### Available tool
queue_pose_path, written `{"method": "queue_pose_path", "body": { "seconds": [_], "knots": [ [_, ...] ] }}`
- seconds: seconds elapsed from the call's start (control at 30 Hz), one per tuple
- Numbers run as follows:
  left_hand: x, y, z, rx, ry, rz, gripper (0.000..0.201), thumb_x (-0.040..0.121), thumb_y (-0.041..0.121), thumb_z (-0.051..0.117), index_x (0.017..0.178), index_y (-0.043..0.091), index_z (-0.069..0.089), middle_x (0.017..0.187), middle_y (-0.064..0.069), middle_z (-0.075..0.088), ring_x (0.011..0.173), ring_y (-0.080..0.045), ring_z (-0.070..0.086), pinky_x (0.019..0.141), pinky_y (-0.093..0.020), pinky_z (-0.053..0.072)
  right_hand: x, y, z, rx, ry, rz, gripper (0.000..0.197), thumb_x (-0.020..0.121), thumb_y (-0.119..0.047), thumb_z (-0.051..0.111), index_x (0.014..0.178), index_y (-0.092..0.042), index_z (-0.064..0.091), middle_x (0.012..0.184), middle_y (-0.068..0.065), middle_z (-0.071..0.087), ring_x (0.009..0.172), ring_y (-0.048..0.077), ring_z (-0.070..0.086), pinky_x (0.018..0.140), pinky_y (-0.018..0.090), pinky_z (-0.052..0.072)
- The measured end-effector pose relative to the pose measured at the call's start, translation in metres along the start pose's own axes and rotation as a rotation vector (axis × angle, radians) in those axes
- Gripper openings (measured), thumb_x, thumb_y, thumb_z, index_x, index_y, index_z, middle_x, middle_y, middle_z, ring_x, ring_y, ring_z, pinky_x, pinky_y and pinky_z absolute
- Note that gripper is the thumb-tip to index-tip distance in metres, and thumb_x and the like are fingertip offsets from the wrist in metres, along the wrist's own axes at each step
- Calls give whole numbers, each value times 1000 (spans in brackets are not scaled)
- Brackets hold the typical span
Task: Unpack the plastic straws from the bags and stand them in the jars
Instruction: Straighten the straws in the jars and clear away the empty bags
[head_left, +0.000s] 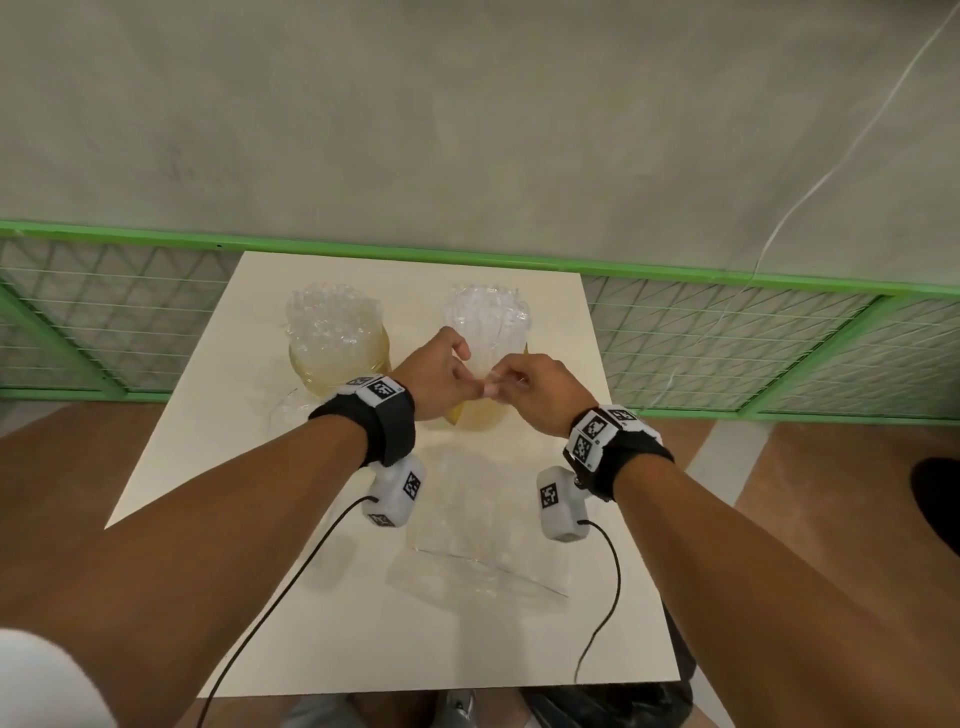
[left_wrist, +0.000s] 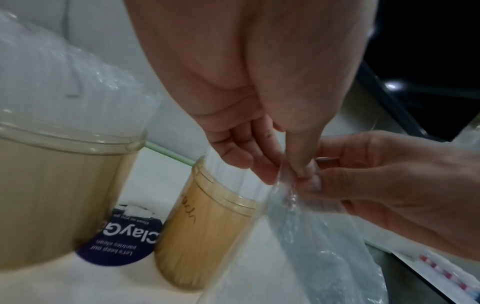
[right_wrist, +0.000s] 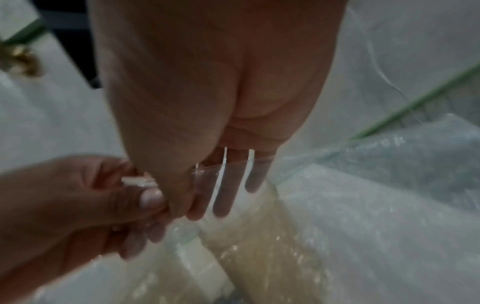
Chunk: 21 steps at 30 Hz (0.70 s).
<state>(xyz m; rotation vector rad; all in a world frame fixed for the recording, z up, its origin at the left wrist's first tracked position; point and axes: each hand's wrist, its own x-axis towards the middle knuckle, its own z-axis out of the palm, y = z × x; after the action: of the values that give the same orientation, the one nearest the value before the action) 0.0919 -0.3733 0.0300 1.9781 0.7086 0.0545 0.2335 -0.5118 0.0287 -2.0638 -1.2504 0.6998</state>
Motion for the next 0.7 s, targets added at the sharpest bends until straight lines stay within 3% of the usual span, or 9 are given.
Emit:
{"method": "queue_pose_path", "body": {
  "seconds": [0.1,0.2,0.27,0.33,0.4,0.47,0.53,0.6,0.7],
  "knots": [
    [-13,-18,-3,133,-121,-91,71,67,65,79,118,23,52,104,8,69,97,-14,64,87,-33,51,0,11,-3,198,116,37,11,95,-16,64,88,-24,67,88,-6,73,87,16,69,83,33,53],
    [-26,-45,0,470,-291,-97,54,82,57,71,116,16,63,116,6,63,109,-17,59,98,-34,45,-5,29,-15,350,257,140,18,97,-11,55,89,-25,63,81,-5,70,81,20,73,73,35,53],
    [-29,-58,-1,385,-240,-113,27,86,48,70,92,22,68,103,-1,70,99,-23,64,89,-35,50,-11,38,-21,349,317,208,24,94,-8,51,95,-30,61,81,-3,71,82,22,75,70,36,54],
    [-27,-62,-5,176,-188,-102,24,88,36,68,70,24,56,89,-3,71,83,-24,67,74,-29,56,-17,47,-22,341,332,272,29,94,-3,47,96,-30,59,86,3,70,85,26,75,64,30,50],
    [-26,-57,-11,8,-129,-144,21,94,17,62,77,8,53,83,-1,65,68,-13,65,57,-16,48,-21,54,-21,374,344,360,27,95,0,46,91,-25,55,93,11,66,83,29,72,54,22,47],
    [-25,-54,-21,-137,-106,-207,12,95,0,57,85,6,53,80,-6,59,64,-12,64,54,-20,46,-23,59,-20,434,341,468,23,96,1,47,87,-19,51,96,13,63,83,29,66,42,16,44],
    [-24,-60,-32,-179,-53,-224,24,88,-7,60,68,5,53,79,-14,56,74,-26,62,65,-33,49,-24,67,-19,475,325,544,17,98,-1,46,92,-16,51,98,12,62,83,27,64,44,18,43],
    [-21,-69,-38,-125,16,-246,24,78,8,69,56,14,64,75,-19,64,75,-32,65,75,-42,55,-26,79,-20,424,299,591,9,98,-7,47,100,-11,54,99,10,66,84,26,67,53,23,42],
    [-22,-76,-41,-133,41,-260,11,81,19,69,79,12,77,87,-18,74,81,-33,71,80,-44,60,-28,94,-22,191,216,628,9,88,-18,59,90,-14,66,100,10,76,89,28,75,62,31,50]
  ]
}}
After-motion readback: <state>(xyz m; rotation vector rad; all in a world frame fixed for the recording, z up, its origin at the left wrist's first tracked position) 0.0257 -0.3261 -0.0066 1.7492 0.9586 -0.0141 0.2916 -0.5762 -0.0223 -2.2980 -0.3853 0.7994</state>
